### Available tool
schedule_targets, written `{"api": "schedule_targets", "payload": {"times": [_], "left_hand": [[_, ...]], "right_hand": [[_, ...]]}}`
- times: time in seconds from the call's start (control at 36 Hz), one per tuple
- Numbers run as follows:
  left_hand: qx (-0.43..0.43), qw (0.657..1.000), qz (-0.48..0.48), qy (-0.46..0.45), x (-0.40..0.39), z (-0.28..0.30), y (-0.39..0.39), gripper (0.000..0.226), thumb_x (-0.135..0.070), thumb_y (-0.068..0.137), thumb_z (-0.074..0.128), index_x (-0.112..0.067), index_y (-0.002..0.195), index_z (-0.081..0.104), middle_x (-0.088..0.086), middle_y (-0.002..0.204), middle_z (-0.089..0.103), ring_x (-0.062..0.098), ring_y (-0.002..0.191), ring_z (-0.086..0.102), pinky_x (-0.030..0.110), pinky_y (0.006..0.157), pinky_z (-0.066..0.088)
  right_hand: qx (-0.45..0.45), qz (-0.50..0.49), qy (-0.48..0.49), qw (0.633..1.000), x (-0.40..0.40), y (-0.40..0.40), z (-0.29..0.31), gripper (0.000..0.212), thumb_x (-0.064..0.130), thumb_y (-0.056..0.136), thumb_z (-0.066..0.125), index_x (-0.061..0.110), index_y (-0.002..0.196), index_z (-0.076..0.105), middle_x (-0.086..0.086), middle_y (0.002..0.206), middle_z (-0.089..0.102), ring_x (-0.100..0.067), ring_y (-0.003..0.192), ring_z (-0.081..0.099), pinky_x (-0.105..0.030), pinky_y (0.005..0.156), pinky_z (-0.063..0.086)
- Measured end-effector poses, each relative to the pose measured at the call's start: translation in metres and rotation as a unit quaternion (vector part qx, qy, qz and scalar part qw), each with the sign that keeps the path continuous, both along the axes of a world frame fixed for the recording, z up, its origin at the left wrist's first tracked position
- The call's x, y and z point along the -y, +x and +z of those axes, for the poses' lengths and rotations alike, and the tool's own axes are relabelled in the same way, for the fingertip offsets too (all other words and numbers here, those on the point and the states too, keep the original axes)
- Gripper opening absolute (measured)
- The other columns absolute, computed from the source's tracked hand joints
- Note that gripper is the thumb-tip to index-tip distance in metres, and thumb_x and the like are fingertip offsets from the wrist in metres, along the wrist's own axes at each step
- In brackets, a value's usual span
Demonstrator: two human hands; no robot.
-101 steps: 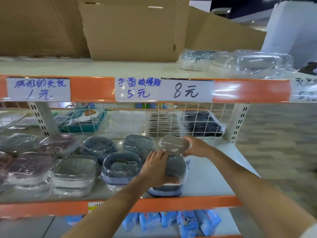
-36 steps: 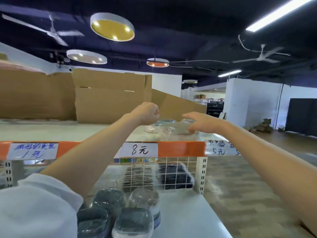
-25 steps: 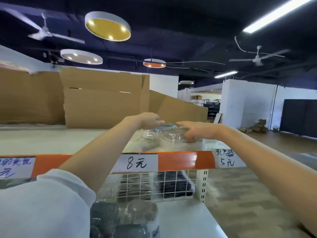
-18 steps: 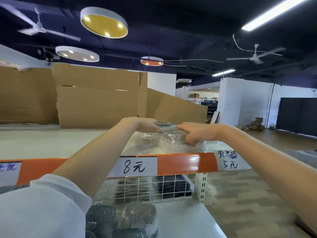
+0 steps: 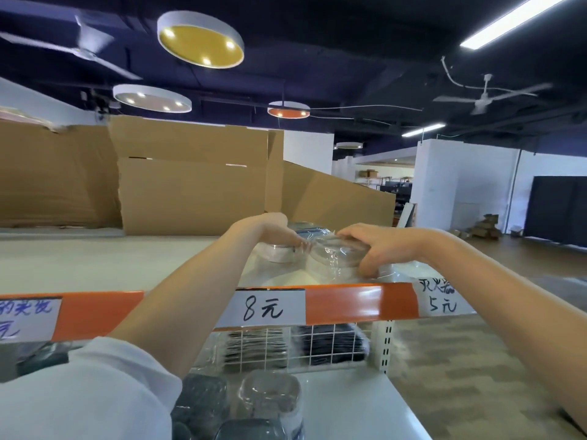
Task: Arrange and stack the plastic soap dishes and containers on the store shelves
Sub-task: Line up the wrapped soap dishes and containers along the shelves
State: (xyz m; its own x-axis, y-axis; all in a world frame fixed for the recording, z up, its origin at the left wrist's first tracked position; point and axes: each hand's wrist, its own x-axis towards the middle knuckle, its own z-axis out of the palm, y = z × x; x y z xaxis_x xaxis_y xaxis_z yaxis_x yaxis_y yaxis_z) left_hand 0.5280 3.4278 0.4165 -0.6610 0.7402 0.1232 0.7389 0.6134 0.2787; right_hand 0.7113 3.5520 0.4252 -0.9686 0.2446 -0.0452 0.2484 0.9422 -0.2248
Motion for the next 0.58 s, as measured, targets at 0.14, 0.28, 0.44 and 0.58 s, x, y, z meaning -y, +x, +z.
{"api": "schedule_targets", "payload": {"times": [0.14, 0.28, 0.44, 0.58], "left_hand": [[-0.067, 0.996, 0.011, 0.064, 0.008, -0.002, 0.017, 0.063, -0.051, 0.077, 0.071, -0.005, 0.112, 0.046, 0.006, 0.105, 0.047, 0.022, 0.095, 0.048, 0.030, 0.075, 0.043], [-0.181, 0.975, 0.043, 0.123, 0.018, 0.004, 0.032, 0.086, -0.058, 0.071, 0.071, -0.003, 0.127, 0.035, 0.011, 0.126, 0.039, 0.025, 0.118, 0.037, 0.040, 0.099, 0.040], [-0.247, 0.922, 0.086, 0.284, 0.039, 0.014, 0.062, 0.084, -0.060, 0.071, 0.068, -0.001, 0.121, 0.037, 0.011, 0.120, 0.039, 0.025, 0.113, 0.038, 0.037, 0.096, 0.040], [-0.275, 0.889, 0.097, 0.352, 0.062, 0.019, 0.093, 0.087, -0.059, 0.068, 0.073, 0.000, 0.121, 0.037, 0.010, 0.117, 0.038, 0.023, 0.109, 0.037, 0.033, 0.097, 0.036]], "right_hand": [[-0.043, 0.008, -0.033, 0.998, 0.001, 0.006, -0.002, 0.068, 0.007, 0.076, 0.065, 0.021, 0.135, 0.035, -0.006, 0.131, 0.039, -0.023, 0.113, 0.046, -0.036, 0.096, 0.045], [-0.085, 0.010, -0.010, 0.996, 0.003, 0.013, 0.003, 0.082, 0.008, 0.070, 0.074, 0.013, 0.139, 0.031, -0.002, 0.133, 0.034, -0.021, 0.123, 0.037, -0.040, 0.104, 0.040], [-0.236, 0.044, 0.076, 0.968, 0.014, 0.031, -0.002, 0.089, 0.013, 0.068, 0.076, 0.010, 0.141, 0.023, -0.005, 0.135, 0.026, -0.021, 0.127, 0.024, -0.038, 0.109, 0.029], [-0.350, 0.097, 0.116, 0.925, 0.026, 0.053, -0.009, 0.087, 0.015, 0.065, 0.077, 0.010, 0.136, 0.028, -0.005, 0.131, 0.028, -0.017, 0.119, 0.024, -0.029, 0.101, 0.027]]}}
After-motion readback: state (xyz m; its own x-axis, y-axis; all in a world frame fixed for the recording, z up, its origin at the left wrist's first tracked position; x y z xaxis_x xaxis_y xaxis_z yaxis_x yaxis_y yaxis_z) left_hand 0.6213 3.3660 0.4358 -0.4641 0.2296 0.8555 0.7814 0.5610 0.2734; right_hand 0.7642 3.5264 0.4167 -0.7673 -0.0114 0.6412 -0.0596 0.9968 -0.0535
